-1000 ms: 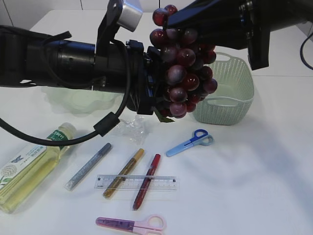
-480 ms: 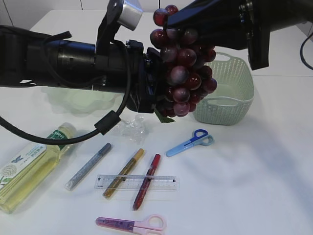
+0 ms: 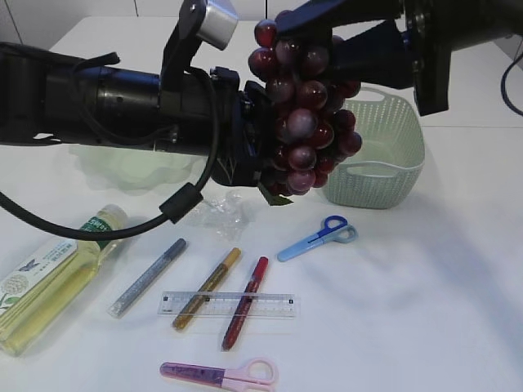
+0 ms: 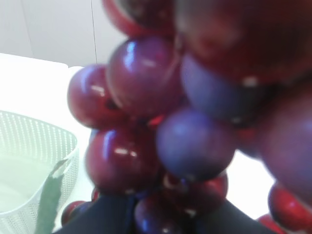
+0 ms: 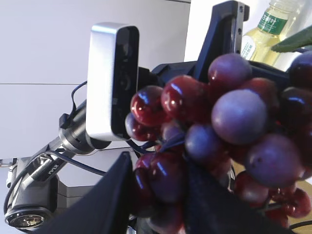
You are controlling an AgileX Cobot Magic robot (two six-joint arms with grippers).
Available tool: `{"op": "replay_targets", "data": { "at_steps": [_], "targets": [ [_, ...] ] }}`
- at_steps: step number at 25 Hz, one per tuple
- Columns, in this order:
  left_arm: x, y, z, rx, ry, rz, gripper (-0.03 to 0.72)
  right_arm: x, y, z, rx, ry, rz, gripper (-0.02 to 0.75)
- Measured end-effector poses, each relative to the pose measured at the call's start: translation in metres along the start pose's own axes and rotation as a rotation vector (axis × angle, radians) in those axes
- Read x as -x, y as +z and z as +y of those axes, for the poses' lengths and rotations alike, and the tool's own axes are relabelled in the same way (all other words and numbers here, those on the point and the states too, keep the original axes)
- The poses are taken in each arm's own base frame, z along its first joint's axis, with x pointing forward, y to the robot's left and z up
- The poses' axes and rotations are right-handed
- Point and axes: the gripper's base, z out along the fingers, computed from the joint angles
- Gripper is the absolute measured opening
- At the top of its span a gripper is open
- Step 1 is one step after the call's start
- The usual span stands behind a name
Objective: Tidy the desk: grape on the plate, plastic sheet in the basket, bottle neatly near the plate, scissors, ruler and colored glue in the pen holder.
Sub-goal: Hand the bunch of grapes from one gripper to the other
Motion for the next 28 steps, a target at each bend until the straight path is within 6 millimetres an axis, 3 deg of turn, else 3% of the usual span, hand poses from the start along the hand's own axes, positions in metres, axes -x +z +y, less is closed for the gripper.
{"op": "replay_targets", "data": {
  "at_steps": [14, 28],
  "targets": [
    [0.004, -0.005, 0.001, 0.024, 0.008, 0.004, 0.138, 0.000, 0.000, 0.002, 0.018, 0.001, -0.003, 0.560],
    [0.014, -0.027, 0.016, 0.107, -0.001, -0.018, 0.134, -0.001, -0.001, 0.001, -0.001, -0.069, 0.001, 0.585]
  ]
}}
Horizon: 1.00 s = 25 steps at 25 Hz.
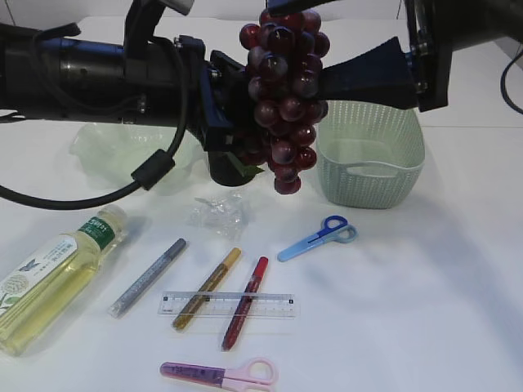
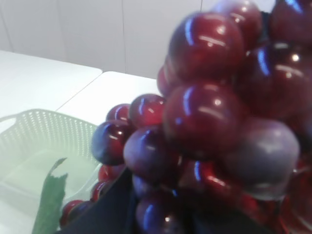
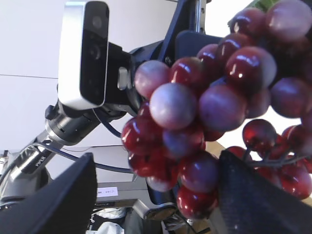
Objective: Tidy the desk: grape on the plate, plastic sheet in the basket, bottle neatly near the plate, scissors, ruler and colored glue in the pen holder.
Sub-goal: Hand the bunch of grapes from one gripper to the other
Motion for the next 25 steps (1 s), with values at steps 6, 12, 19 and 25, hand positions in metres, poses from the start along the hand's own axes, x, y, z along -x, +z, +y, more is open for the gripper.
{"op": "replay_targets", "data": {
  "at_steps": [6, 12, 19, 25],
  "targets": [
    [-0.005, -0.013, 0.022, 0.111, -0.064, 0.021, 0.134, -0.002, 0.000, -0.005, -0.052, -0.047, 0.018, 0.585],
    [-0.010, -0.024, 0.040, 0.232, -0.115, 0.053, 0.133, -0.004, -0.001, -0.012, -0.126, -0.081, 0.044, 0.585],
    [-0.019, -0.031, 0.058, 0.450, -0.136, 0.137, 0.133, -0.006, -0.002, -0.020, -0.213, -0.116, 0.076, 0.585],
    [-0.018, -0.038, 0.071, 0.595, -0.140, 0.179, 0.132, -0.007, -0.004, -0.025, -0.271, -0.139, 0.097, 0.558]
  ]
}}
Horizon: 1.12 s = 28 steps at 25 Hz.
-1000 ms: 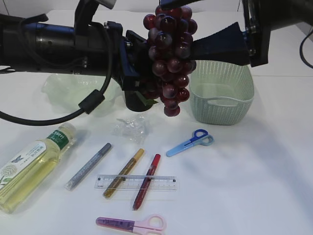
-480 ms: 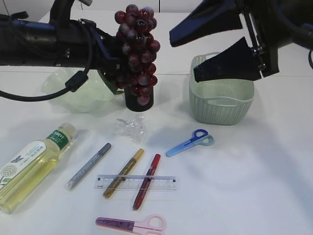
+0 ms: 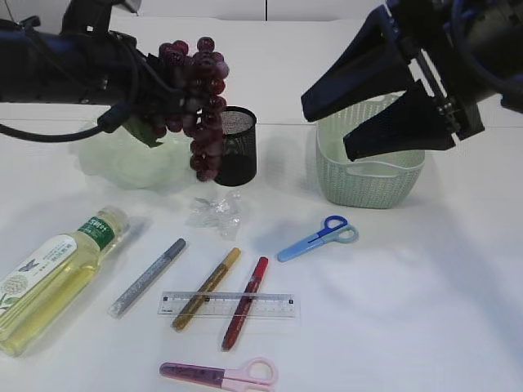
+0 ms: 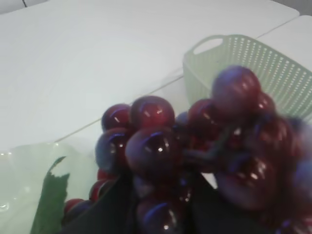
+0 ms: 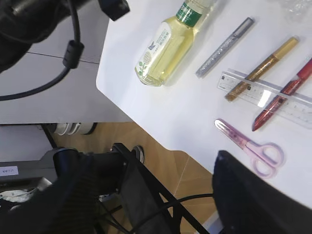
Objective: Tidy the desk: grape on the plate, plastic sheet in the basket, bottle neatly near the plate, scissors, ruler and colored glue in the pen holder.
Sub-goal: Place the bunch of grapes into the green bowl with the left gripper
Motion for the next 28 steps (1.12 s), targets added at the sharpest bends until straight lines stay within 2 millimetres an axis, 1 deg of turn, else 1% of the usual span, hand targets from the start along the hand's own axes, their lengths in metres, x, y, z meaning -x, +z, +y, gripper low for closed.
{"op": "replay_targets", "data": {
  "at_steps": [4, 7, 11, 15, 18, 21, 28],
  "targets": [
    [0.008, -0.001, 0.009, 0.076, -0.001, -0.007, 0.132, 0.000, 0.000, -0.001, -0.015, -0.006, 0.005, 0.549],
    [0.019, -0.004, 0.020, 0.125, -0.009, -0.032, 0.132, -0.001, 0.000, -0.002, -0.022, -0.009, 0.008, 0.547],
    [0.027, -0.010, 0.043, 0.209, -0.032, -0.053, 0.132, -0.001, 0.000, -0.003, -0.032, -0.013, 0.012, 0.545],
    [0.029, -0.019, 0.067, 0.288, -0.059, -0.062, 0.132, -0.001, 0.000, -0.003, -0.033, -0.013, 0.014, 0.545],
    [0.031, -0.022, 0.081, 0.329, -0.072, -0.069, 0.132, -0.001, 0.000, -0.004, -0.041, -0.017, 0.017, 0.545],
    [0.028, -0.015, 0.087, 0.348, -0.078, -0.055, 0.132, -0.002, 0.000, -0.004, -0.047, -0.021, 0.019, 0.544],
    [0.012, 0.021, 0.103, 0.382, -0.092, 0.006, 0.132, -0.002, 0.000, -0.006, -0.062, -0.027, 0.024, 0.544]
  ]
}}
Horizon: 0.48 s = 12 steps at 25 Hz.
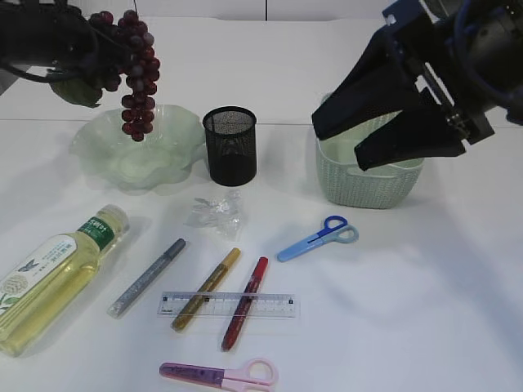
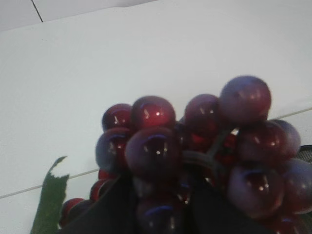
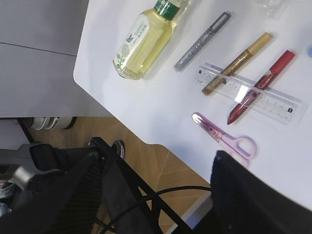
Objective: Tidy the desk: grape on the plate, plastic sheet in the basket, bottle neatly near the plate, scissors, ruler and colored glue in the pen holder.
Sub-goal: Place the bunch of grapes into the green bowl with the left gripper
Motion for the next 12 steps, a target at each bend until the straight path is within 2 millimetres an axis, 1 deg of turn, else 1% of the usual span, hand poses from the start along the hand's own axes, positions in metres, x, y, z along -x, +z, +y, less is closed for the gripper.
{"op": "replay_targets", "data": {
  "at_steps": [6, 12],
  "targets": [
    [-0.015, 0.031, 0.003, 0.040, -0.001, 0.050, 0.132, 0.000, 0.000, 0.000, -0.004, -0.002, 0.002, 0.544],
    [-0.038, 0.051, 0.005, 0.066, -0.008, 0.115, 0.132, 0.000, 0.000, -0.001, -0.010, -0.004, 0.004, 0.544]
  ]
}}
